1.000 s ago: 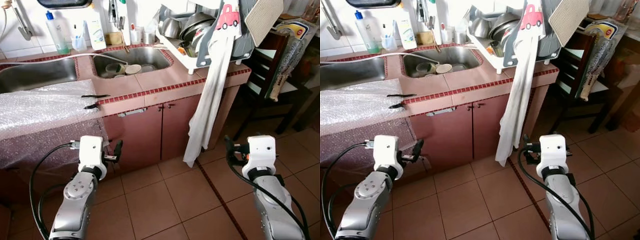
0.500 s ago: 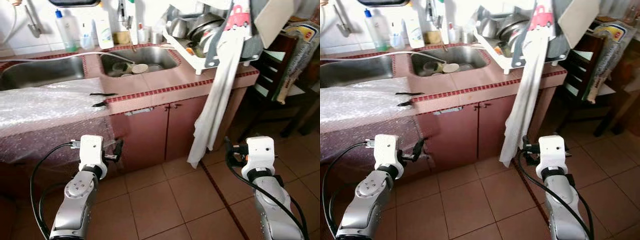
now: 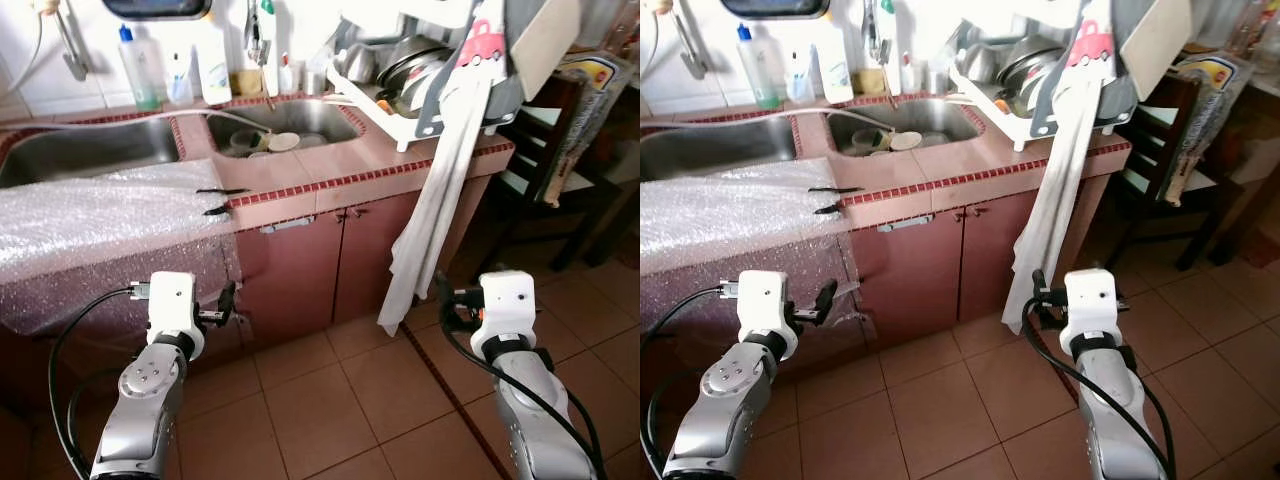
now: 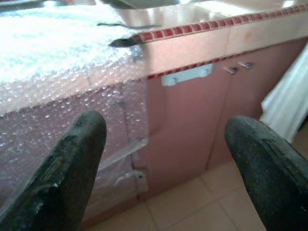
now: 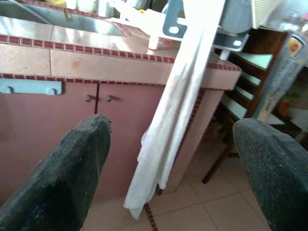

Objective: Kitchen organization

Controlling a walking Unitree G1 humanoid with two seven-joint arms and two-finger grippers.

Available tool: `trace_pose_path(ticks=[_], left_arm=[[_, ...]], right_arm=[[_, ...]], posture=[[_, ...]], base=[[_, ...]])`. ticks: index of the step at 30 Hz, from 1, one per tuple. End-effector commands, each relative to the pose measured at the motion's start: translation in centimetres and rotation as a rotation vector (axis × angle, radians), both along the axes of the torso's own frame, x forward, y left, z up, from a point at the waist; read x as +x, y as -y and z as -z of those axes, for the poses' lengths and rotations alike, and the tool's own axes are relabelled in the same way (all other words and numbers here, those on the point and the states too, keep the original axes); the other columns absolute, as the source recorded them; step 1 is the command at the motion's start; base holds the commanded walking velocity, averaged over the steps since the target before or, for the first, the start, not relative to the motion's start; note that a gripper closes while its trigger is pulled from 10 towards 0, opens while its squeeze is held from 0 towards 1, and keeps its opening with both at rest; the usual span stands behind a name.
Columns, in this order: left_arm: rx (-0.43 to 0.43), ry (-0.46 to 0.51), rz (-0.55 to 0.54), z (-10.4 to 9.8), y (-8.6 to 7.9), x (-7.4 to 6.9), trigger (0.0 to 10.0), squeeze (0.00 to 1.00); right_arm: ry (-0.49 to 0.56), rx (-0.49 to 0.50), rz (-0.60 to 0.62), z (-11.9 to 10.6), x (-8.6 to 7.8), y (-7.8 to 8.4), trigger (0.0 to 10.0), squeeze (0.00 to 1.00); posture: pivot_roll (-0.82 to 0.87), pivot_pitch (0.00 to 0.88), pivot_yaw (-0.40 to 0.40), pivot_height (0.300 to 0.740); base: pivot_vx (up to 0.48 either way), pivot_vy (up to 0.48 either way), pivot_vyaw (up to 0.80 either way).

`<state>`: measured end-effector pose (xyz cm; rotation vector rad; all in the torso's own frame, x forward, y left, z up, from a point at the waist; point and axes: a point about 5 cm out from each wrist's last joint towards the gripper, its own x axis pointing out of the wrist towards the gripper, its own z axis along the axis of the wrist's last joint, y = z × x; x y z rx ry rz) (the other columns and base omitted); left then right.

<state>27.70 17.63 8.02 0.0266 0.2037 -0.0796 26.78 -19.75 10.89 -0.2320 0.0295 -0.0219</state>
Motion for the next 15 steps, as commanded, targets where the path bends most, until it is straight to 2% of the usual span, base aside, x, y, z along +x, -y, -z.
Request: trace_pose_path(ticks=[1, 12, 15], left_arm=[[0.008, -0.002, -0.012, -0.22, -0.55, 0.15, 10.0, 0.0], [0.017, -0.004, -0.006, -0.29, -0.59, 0.28, 10.0, 0.0], [0.019, -0.002, -0.004, -0.33, -0.5, 0.35, 10.0, 0.0]], right_arm=[[0.006, 0.012, 0.002, -0.04, 0.04, -0.31, 10.0, 0.0], [0.01, 0.021, 0.01, 0.06, 0.01, -0.48, 10.0, 0.0], [0.012, 0.022, 0.012, 0.09, 0.01, -0.5, 10.0, 0.0]], posture=[[-0.01, 0.0, 0.035, 0.74], [-0.01, 0.0, 0.048, 0.74], [0.0, 0.0, 0.049, 0.74]], base=[[0.0, 0.364, 0.0], [0.0, 0.364, 0.0], [0.0, 0.0, 0.0]])
